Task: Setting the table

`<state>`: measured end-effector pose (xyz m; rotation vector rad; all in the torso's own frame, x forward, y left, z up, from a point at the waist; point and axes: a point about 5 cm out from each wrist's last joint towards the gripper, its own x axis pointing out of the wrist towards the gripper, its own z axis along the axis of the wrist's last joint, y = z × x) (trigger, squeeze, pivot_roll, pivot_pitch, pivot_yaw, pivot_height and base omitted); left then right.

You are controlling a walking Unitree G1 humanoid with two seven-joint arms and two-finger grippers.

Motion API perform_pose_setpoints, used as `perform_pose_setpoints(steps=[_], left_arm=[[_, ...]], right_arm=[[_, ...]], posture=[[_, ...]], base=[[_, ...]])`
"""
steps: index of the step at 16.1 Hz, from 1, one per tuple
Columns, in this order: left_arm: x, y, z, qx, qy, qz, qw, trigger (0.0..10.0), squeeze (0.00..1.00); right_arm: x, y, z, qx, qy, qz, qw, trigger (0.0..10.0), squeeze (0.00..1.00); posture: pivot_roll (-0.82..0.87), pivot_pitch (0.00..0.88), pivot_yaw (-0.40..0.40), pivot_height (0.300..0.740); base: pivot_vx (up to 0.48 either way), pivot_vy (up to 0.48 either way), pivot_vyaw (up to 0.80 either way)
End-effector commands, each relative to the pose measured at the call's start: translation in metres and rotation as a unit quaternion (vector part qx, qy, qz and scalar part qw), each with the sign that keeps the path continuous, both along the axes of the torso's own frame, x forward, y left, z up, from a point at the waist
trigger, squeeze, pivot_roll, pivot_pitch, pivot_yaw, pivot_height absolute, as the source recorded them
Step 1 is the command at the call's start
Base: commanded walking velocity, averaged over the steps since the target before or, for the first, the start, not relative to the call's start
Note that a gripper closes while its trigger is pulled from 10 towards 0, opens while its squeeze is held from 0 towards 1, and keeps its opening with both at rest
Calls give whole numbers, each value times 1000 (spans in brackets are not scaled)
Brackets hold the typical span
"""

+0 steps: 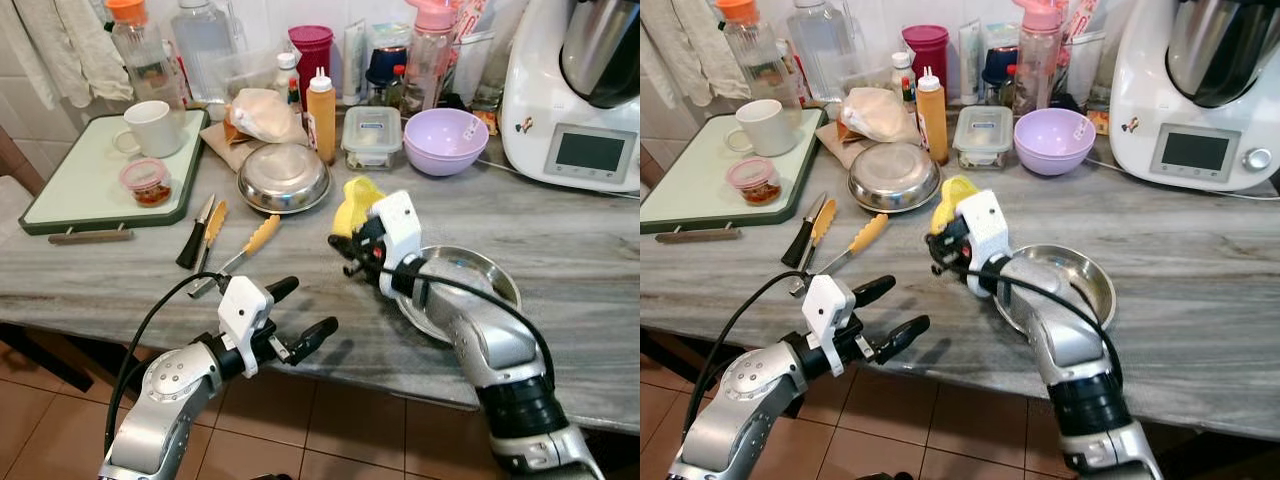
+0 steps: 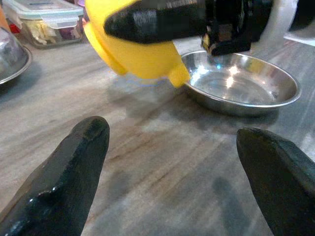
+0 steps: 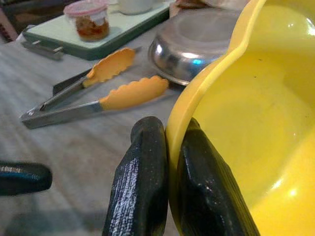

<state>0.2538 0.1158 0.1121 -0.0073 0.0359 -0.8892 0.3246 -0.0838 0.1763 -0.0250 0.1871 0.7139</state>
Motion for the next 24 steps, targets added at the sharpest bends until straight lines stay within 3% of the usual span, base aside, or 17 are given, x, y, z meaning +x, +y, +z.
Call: perform_pose_setpoints(steps=[1, 5, 6, 7, 9, 12, 15, 16, 17, 24], left_arm=[[-1, -3, 4, 3, -6, -3, 1000, 10000, 0], [-2, -5, 2, 4, 2, -5, 1000, 10000, 0], [-1, -6, 1, 4, 5, -4, 1000, 10000, 0], [-1, -6, -1, 4, 7, -4, 1000, 10000, 0], [-1, -6, -9, -2, 22, 2, 1000, 10000, 0], [-1, -6, -15, -1, 31, 4, 1000, 10000, 0], [-2, -8, -16, 1, 35, -2, 999, 10000, 0], [-1, -9, -16, 1, 35, -2, 999, 10000, 0], [-1, -10, -17, 0, 35, -3, 999, 10000, 0], [0, -11, -14, 5, 44, -3, 999, 10000, 0]], right_arm=[[1, 2, 13, -4, -22, 4, 1000, 10000, 0], [8, 0, 27, -33, -1, 9, 999, 10000, 0], [9, -2, 25, -40, 64, -7, 997, 10000, 0], [8, -1, 27, -27, 69, -3, 997, 10000, 0], [-2, 2, 23, -11, 136, 14, 991, 10000, 0], [-11, -2, 6, -30, 162, 11, 986, 10000, 0], [-15, -5, 3, -59, 172, 0, 983, 10000, 0], [-14, -7, 1, -66, 173, -7, 983, 10000, 584], [-13, -10, -1, -66, 177, -18, 982, 10000, 1000], [-7, -12, 10, -43, 145, -37, 988, 10000, 1000]], posture=[[-25, 82, 57, 740], [-31, 82, 57, 740], [-31, 83, 54, 740], [-30, 83, 52, 740], [-33, 84, 48, 740], [-37, 84, 51, 740], [-43, 86, 56, 740], [-43, 86, 56, 740], [-48, 85, 59, 740], [-46, 83, 62, 740]], base=[[0, 0, 0], [0, 0, 0], [0, 0, 0], [0, 0, 0], [0, 0, 0], [0, 0, 0], [0, 0, 0], [0, 0, 0], [0, 0, 0], [0, 0, 0]])
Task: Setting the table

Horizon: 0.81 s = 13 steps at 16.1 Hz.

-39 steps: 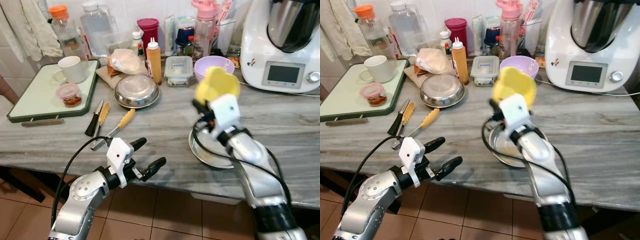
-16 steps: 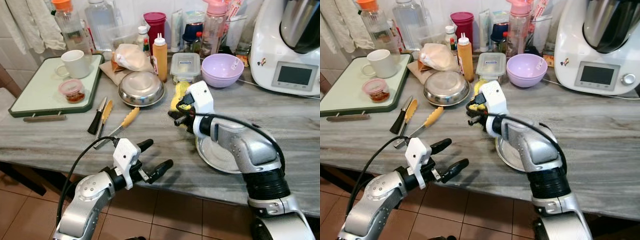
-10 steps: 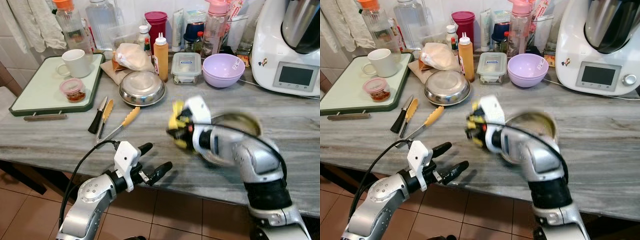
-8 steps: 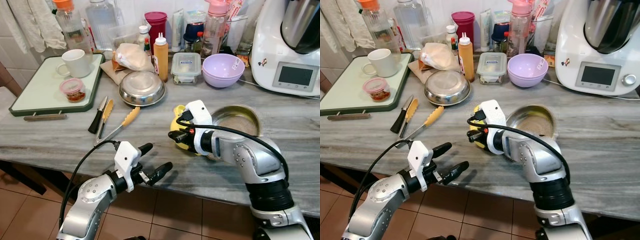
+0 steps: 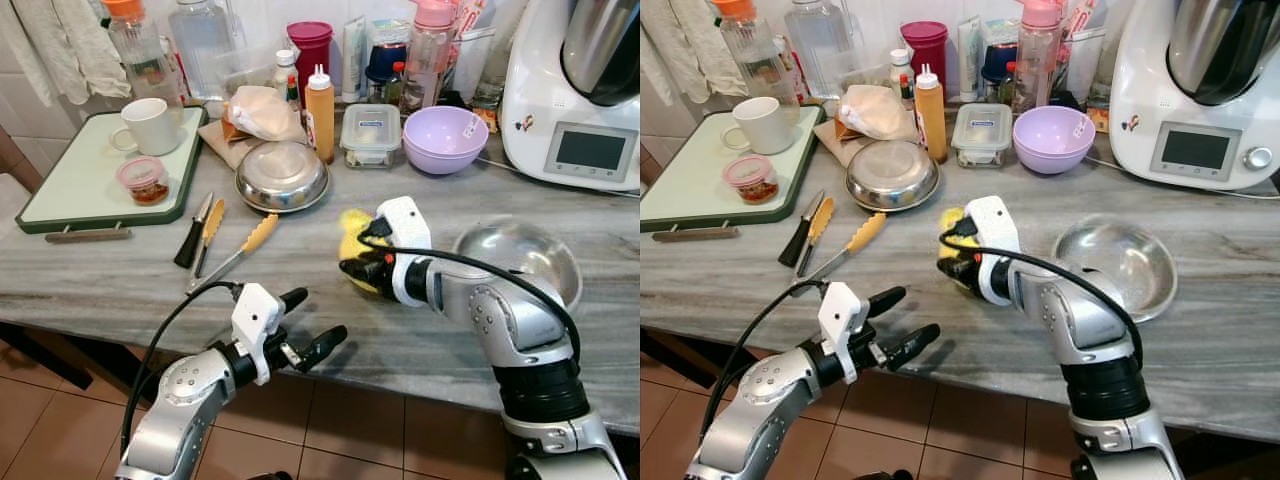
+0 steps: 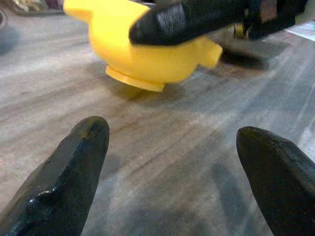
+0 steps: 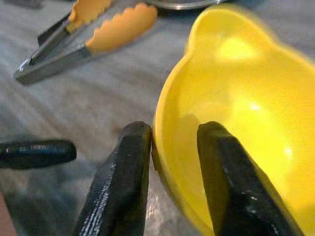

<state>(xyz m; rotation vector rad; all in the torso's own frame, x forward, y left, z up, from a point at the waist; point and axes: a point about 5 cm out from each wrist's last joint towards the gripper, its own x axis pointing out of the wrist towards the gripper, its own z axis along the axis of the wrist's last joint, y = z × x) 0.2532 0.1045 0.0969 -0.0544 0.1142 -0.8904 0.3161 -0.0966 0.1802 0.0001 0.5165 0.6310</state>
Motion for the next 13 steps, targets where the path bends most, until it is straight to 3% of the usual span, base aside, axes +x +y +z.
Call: perform_pose_setpoints(steps=[1, 6, 7, 10, 13], left_arm=[[1, 0, 1, 10, 0, -2, 1000, 10000, 0], [0, 2, 0, 17, 4, -3, 1000, 10000, 0], [0, 2, -1, 19, 6, -4, 1000, 10000, 0], [0, 2, -1, 21, 7, -5, 1000, 10000, 0], [2, 2, 0, 22, 2, 0, 1000, 10000, 0]], right_arm=[[2, 2, 7, 7, -16, 2, 1000, 10000, 1000], [9, 0, 28, 28, -101, -21, 994, 10000, 1000], [11, -3, 35, 30, -141, -34, 989, 10000, 1000], [9, -8, 42, 33, -191, -51, 980, 10000, 1000], [5, -39, 34, -47, -249, -128, 959, 10000, 1000]], posture=[[-46, 83, 63, 740], [-45, 80, 67, 740], [-45, 80, 67, 740], [-46, 80, 71, 740], [-52, 78, 64, 740]], base=[[0, 0, 0], [0, 0, 0], [0, 0, 0], [0, 0, 0], [0, 0, 0]])
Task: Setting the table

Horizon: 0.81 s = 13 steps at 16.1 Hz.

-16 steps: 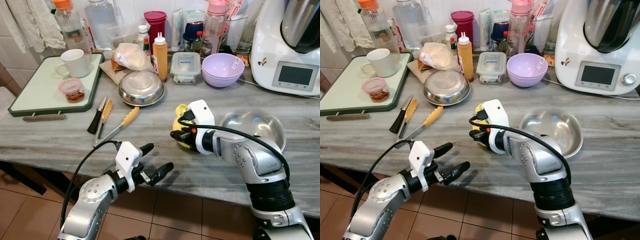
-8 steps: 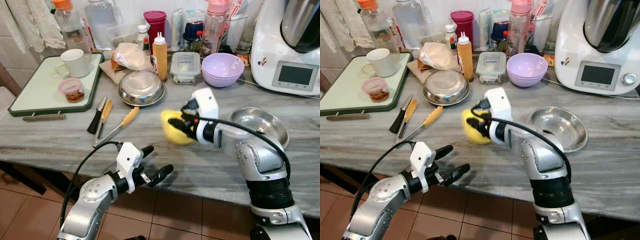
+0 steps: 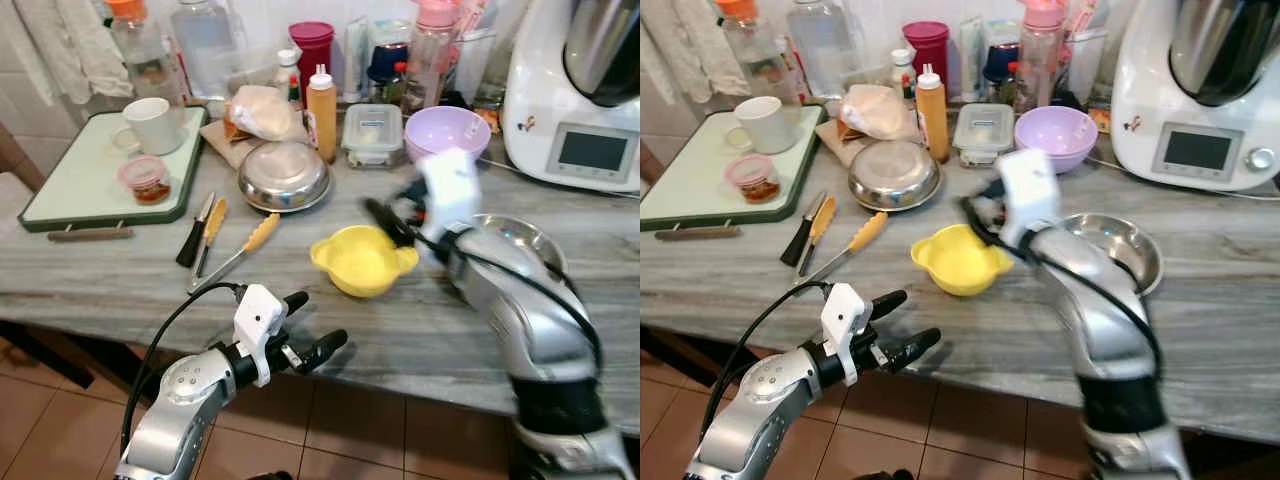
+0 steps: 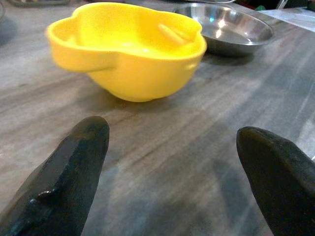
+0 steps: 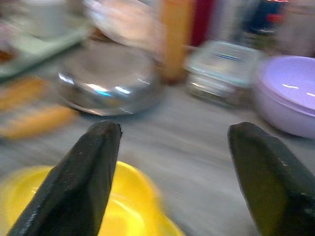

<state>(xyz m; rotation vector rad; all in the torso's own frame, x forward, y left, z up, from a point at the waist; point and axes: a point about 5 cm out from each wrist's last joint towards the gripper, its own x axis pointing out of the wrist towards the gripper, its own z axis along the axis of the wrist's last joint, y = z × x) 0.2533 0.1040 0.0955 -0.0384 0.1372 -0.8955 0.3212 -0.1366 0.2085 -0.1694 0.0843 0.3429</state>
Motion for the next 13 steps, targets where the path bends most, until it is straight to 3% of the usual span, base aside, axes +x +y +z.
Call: perform_pose_setpoints(steps=[1, 6, 11, 13], left_arm=[[2, 2, 2, 8, -6, 6, 1000, 10000, 0], [11, 2, 7, -5, -22, 23, 999, 10000, 0], [17, -3, 11, -15, -26, 29, 999, 10000, 0], [16, -3, 14, -20, -31, 25, 999, 10000, 0]], right_arm=[[-3, -9, 1, -25, -24, -29, 999, 10000, 1000], [-24, -39, -20, -92, -13, -90, 992, 10000, 1000], [-41, -63, -32, -110, 29, -144, 983, 10000, 1000], [-46, -79, -42, -135, 53, -179, 973, 10000, 1000]], posture=[[-56, 78, 62, 740], [-80, 73, 62, 740], [-102, 79, 68, 740], [-109, 82, 69, 740]], base=[[0, 0, 0], [0, 0, 0], [0, 0, 0], [0, 0, 0]])
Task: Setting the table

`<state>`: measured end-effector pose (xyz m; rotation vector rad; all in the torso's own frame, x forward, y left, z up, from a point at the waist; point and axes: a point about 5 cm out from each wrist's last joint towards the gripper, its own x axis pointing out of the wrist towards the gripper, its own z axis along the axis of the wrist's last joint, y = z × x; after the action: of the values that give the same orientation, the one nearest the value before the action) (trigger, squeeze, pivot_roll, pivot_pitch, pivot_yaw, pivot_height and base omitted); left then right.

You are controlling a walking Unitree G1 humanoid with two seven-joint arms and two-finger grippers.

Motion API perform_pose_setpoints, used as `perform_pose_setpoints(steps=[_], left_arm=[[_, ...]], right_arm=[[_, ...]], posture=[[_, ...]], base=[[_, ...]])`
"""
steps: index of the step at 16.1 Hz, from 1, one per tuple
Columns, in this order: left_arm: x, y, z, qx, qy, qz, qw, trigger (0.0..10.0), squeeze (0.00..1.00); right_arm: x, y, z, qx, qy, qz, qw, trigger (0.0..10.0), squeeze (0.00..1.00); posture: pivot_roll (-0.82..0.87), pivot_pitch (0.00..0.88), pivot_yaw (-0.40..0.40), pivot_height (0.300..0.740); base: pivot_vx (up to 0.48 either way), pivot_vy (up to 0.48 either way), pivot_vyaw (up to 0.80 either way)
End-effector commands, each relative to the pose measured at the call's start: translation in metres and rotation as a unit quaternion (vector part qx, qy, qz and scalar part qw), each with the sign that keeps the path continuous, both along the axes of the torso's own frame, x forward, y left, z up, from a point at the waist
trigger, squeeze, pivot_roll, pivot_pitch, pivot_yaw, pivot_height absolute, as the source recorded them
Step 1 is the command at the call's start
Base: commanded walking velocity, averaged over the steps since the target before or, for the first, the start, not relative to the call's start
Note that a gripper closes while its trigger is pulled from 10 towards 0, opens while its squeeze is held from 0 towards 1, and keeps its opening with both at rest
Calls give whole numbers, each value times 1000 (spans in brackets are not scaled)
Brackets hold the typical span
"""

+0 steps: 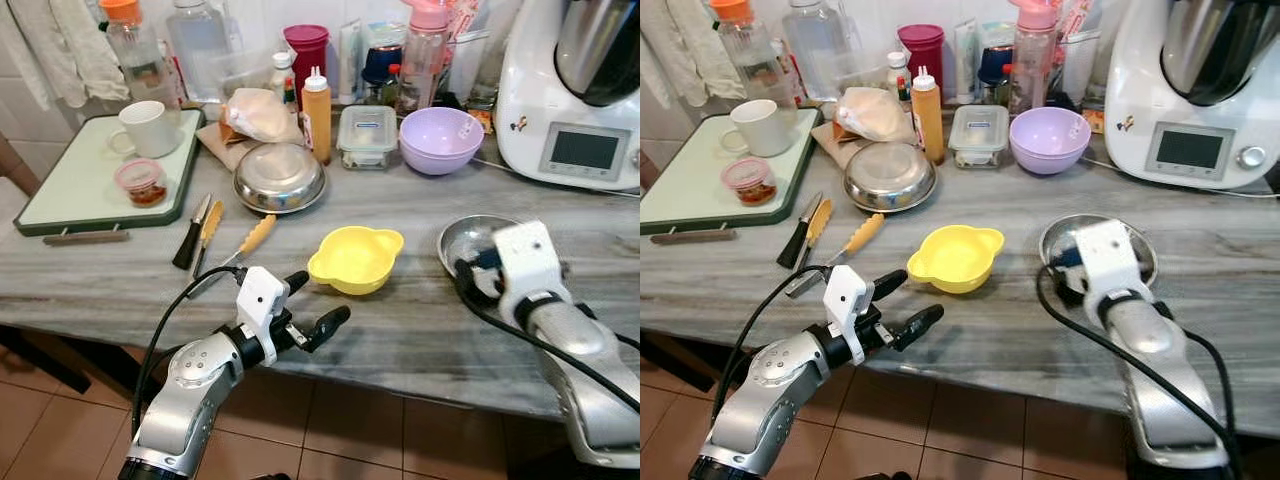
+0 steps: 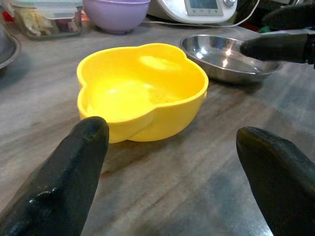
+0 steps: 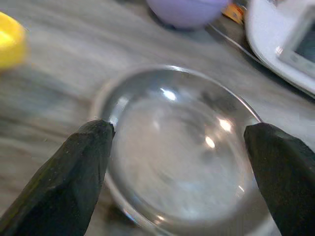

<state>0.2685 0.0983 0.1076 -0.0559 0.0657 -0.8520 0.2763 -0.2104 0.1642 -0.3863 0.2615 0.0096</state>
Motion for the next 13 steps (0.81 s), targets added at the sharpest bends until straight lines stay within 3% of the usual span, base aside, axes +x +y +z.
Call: perform_pose_setpoints(steps=[1, 3, 5, 7, 8, 9, 11, 13], left_arm=[[1, 4, 4, -1, -6, -1, 1000, 10000, 0], [1, 10, 5, -7, 0, -3, 1000, 10000, 0], [2, 15, 5, 3, -1, 0, 1000, 10000, 0], [4, 16, 6, 8, -8, 5, 1000, 10000, 0], [5, 15, 7, 7, -9, 7, 1000, 10000, 0], [4, 15, 8, 6, -11, 11, 1000, 10000, 0], [3, 14, 8, 5, -10, 11, 1000, 10000, 0], [0, 13, 6, 7, -4, 5, 1000, 10000, 0]], right_arm=[[-2, -10, 2, -8, -1, -27, 1000, 10000, 1000], [1, -19, 4, -47, -12, -38, 998, 10000, 1000], [6, -22, -3, -26, 8, -41, 999, 10000, 1000], [12, -24, 1, -19, -3, -51, 999, 10000, 855], [16, -29, 3, -35, -4, -56, 998, 10000, 498], [18, -36, 5, -42, -10, -66, 997, 10000, 0], [22, -45, 8, -58, -19, -74, 995, 10000, 0], [26, -52, -6, -43, 32, -75, 996, 10000, 0]], posture=[[-109, 82, 69, 740], [-107, 89, 65, 740], [-107, 89, 65, 740], [-104, 95, 64, 740], [-104, 95, 64, 740], [-94, 103, 63, 740], [-93, 103, 63, 740], [-89, 106, 67, 740]], base=[[0, 0, 0], [0, 0, 0], [0, 0, 0], [0, 0, 0], [0, 0, 0], [0, 0, 0], [0, 0, 0], [0, 0, 0]])
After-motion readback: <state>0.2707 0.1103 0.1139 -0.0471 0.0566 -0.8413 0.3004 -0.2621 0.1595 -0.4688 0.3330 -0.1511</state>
